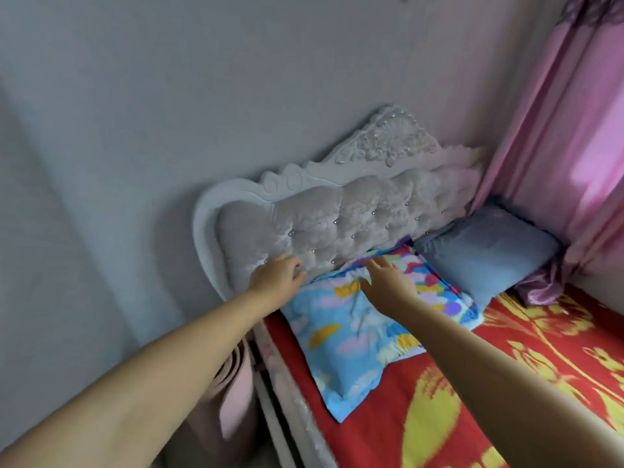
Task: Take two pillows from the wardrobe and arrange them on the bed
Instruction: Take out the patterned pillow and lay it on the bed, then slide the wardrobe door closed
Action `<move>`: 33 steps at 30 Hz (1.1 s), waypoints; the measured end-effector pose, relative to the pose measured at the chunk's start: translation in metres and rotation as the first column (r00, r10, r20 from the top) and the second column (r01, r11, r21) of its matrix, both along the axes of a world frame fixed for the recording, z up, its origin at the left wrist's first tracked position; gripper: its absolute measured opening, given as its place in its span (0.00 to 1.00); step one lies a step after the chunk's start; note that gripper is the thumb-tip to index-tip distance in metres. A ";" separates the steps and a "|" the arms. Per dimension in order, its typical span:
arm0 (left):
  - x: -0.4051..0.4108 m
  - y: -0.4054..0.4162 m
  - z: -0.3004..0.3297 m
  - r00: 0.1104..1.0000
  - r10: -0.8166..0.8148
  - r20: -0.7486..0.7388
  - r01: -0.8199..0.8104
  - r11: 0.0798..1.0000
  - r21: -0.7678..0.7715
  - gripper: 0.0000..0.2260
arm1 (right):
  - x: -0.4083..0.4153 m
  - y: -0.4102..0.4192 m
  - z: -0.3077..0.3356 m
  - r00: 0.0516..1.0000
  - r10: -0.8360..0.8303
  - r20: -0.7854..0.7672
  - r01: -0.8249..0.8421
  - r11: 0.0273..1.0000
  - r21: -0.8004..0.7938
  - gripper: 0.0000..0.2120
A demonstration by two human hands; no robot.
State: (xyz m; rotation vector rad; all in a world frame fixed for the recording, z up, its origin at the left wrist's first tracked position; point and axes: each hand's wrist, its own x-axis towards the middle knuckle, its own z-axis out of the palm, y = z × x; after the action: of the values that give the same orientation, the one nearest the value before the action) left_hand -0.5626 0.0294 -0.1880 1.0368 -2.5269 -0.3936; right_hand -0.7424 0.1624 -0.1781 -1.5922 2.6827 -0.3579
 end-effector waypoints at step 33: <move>0.736 0.246 0.035 0.280 0.959 0.033 -0.960 0.281 -0.002 0.12 | 0.737 0.008 0.019 0.194 0.981 -0.022 -0.981 0.194 -0.012 0.14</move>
State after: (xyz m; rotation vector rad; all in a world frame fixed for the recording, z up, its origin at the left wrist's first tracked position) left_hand 0.1736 0.2752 -0.1527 2.3173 -1.3812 -0.0035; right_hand -0.0053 0.1702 -0.1593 -2.8234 1.0178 -0.2871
